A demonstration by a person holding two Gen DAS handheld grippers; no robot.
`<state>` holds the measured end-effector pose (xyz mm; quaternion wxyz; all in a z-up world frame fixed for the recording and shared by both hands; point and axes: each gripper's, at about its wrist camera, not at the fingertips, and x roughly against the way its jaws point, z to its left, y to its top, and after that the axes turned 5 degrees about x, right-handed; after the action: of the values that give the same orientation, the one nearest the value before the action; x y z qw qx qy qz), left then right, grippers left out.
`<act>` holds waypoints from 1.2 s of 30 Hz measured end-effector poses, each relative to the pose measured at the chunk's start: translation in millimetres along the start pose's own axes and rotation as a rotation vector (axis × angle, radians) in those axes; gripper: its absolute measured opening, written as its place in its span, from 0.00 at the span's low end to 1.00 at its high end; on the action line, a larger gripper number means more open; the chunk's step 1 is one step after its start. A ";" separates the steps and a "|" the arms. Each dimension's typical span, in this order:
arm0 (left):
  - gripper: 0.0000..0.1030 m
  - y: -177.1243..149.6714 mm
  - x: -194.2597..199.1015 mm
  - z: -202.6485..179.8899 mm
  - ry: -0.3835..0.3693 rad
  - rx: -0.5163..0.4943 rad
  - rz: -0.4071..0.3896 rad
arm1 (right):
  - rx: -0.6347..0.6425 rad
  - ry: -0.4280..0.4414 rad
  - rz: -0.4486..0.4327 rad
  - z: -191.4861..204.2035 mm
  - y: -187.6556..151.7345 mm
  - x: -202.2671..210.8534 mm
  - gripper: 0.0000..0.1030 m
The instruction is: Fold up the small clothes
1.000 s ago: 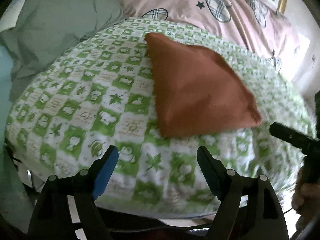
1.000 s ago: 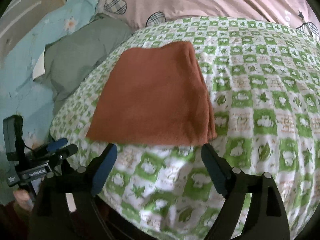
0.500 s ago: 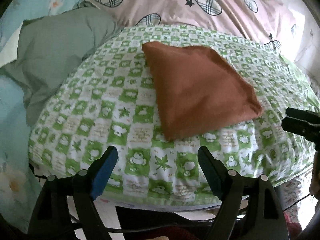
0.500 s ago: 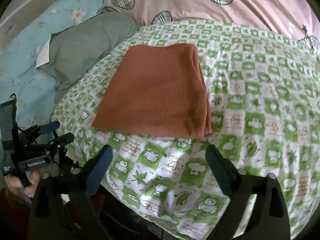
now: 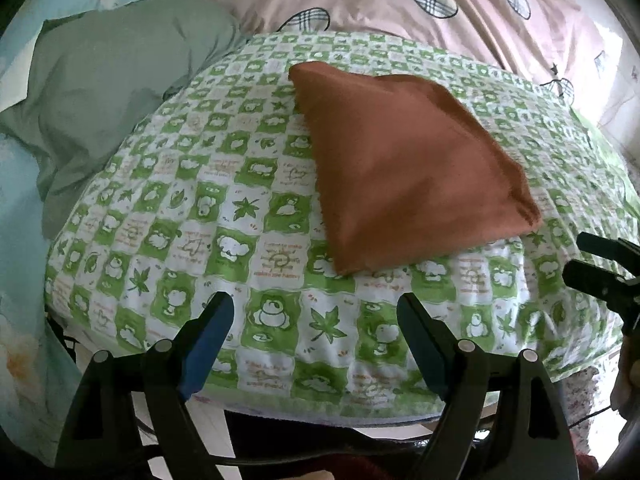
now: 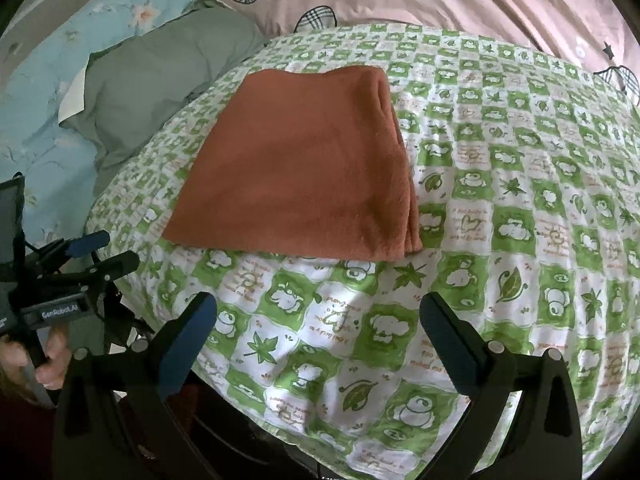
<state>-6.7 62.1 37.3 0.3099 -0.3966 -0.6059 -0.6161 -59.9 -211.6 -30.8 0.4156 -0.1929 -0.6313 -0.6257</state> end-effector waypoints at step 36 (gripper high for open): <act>0.82 28.1 10.6 -6.9 0.102 -0.038 -0.088 | 0.134 -0.064 -0.031 15.6 42.7 -7.1 0.98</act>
<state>11.5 54.3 60.8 0.3053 -0.3434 -0.5943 -0.6601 -27.6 -188.8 -7.3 0.3972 -0.1749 -0.6876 -0.5821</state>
